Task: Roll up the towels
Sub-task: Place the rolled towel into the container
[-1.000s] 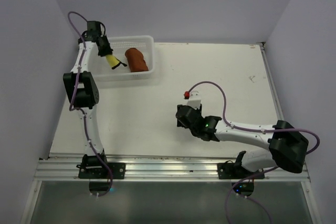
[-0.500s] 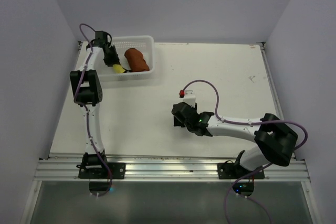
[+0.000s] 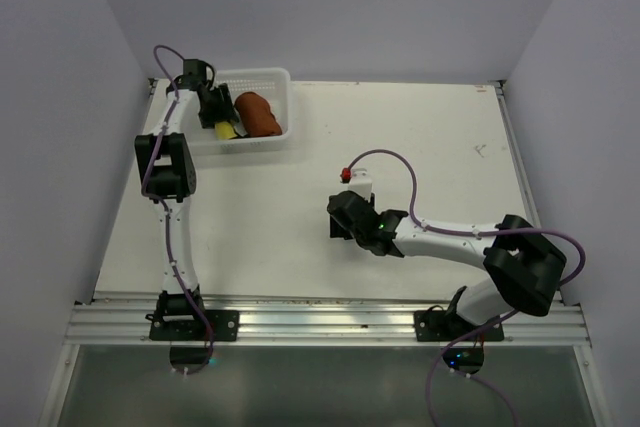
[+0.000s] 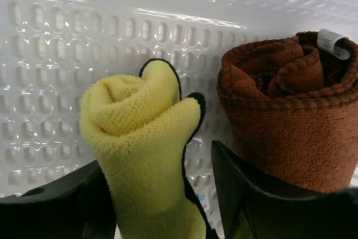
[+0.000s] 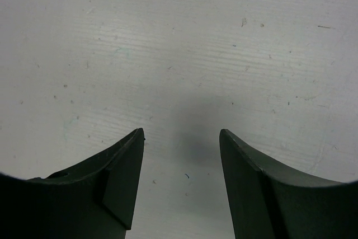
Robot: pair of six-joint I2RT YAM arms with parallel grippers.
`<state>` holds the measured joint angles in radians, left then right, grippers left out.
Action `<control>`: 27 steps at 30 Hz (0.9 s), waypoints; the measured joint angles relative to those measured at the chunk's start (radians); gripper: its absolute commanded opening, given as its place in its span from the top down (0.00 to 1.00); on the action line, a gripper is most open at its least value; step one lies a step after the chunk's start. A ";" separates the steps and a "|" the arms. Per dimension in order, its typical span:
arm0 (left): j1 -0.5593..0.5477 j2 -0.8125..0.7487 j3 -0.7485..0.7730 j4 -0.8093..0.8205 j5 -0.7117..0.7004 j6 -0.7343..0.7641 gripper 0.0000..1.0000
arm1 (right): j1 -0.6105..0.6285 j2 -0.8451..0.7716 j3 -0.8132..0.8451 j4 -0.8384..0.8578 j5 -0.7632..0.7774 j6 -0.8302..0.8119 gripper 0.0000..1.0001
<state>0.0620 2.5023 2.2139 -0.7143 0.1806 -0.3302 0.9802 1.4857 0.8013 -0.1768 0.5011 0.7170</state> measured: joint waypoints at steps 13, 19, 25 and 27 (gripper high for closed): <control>0.000 -0.023 -0.024 0.017 -0.007 0.000 0.20 | -0.002 0.000 0.007 0.000 -0.001 -0.001 0.41; 0.002 -0.043 -0.051 0.017 -0.020 0.000 0.18 | -0.002 0.000 0.009 -0.002 -0.001 -0.001 0.41; 0.003 -0.061 -0.069 0.013 -0.024 0.001 0.16 | -0.002 0.000 0.009 -0.003 -0.005 0.000 0.41; 0.003 -0.065 -0.072 0.016 -0.024 0.000 0.15 | -0.002 0.000 0.009 -0.003 -0.005 -0.001 0.41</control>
<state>0.0650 2.4374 2.1414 -0.6983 0.1562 -0.3298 0.9779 1.4857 0.8101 -0.1795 0.4957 0.7162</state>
